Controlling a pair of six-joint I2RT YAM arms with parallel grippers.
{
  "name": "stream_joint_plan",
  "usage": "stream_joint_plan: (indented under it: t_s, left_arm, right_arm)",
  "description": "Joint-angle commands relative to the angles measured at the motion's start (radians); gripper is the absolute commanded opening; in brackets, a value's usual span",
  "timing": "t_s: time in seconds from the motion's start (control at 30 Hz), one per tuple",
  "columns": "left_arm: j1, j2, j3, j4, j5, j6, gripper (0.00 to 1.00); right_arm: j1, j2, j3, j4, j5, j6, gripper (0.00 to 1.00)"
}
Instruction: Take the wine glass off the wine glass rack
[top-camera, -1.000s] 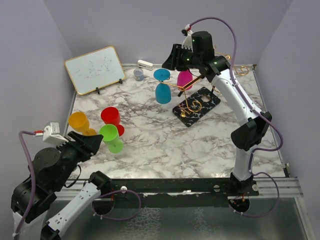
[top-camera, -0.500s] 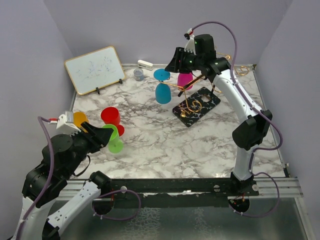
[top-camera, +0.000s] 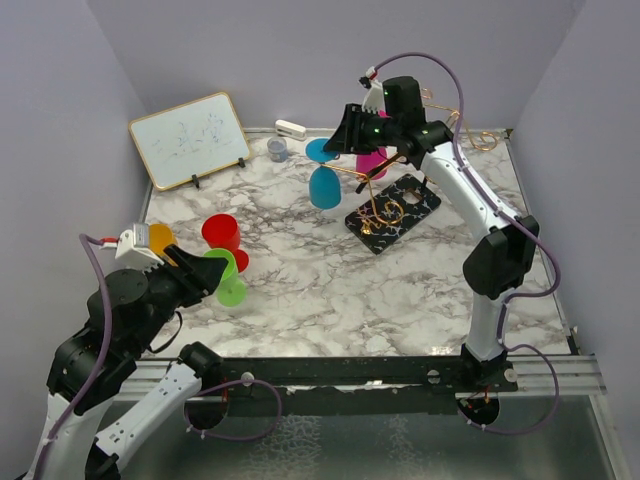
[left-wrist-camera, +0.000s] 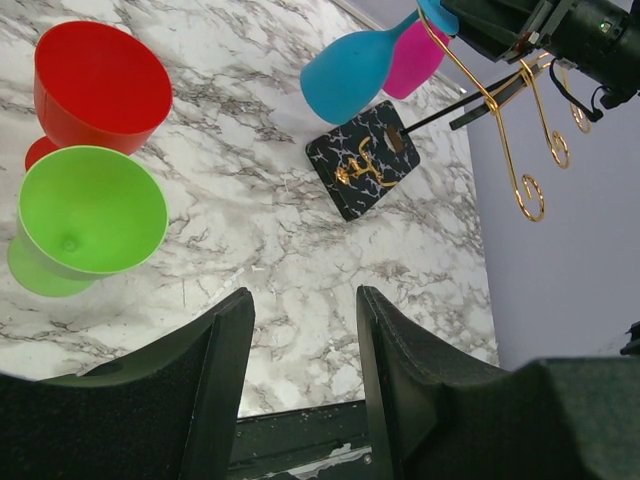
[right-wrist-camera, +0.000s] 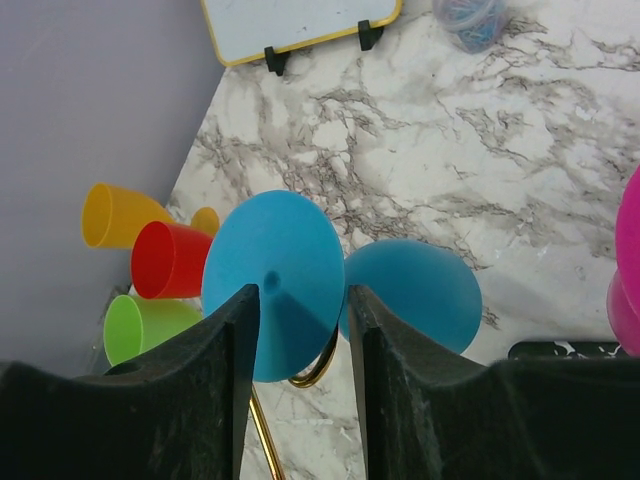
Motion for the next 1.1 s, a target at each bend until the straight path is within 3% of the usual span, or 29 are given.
stream_joint_plan:
  t_s: [0.0,0.17,0.83,1.07]
  left_arm:
    - [0.003,-0.013,-0.011,0.022,0.008,0.001,0.48]
    - [0.003,-0.017,-0.017,0.02,0.005,-0.001,0.48]
    - [0.003,-0.027,-0.025,0.018,0.004,-0.009,0.48]
    - [0.003,-0.032,-0.023,0.018,0.008,-0.013,0.48]
  right_arm:
    - [-0.003,0.018,-0.006,0.059,-0.034,-0.009,0.37]
    - [-0.002,0.017,-0.019,0.087,-0.033,-0.003,0.26]
    - [-0.011,-0.116,-0.165,0.279,-0.024,0.075,0.02]
    - [-0.046,-0.158,-0.252,0.39,-0.137,0.189,0.01]
